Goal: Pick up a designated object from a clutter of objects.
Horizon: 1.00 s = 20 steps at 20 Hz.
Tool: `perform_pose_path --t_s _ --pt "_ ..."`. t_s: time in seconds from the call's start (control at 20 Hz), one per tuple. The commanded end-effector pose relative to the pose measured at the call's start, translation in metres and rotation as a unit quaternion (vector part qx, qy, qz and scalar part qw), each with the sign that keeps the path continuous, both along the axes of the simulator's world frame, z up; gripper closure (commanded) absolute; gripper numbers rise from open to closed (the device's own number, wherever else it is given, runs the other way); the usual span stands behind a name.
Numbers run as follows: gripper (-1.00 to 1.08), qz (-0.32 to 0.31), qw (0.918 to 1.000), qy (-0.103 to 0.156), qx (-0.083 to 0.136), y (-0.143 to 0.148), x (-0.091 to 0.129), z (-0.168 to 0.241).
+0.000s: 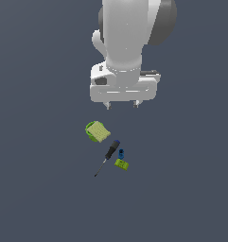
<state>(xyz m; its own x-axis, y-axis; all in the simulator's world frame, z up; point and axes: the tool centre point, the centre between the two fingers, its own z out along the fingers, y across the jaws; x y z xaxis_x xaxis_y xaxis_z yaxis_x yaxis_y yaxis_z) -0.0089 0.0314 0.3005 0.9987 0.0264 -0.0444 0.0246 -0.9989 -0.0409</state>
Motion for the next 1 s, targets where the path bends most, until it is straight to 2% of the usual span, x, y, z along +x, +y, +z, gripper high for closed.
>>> perform_pose_path --t_s 0.0,0.5,0.95 --pt "-0.92 0.000 1.0000 0.000 0.000 0.000 0.000 0.000" --pt "-0.92 0.034 0.9994 0.005 -0.006 0.016 0.001 0.004" --pt "-0.92 0.007 1.0000 0.004 -0.005 0.010 0.011 -0.013"
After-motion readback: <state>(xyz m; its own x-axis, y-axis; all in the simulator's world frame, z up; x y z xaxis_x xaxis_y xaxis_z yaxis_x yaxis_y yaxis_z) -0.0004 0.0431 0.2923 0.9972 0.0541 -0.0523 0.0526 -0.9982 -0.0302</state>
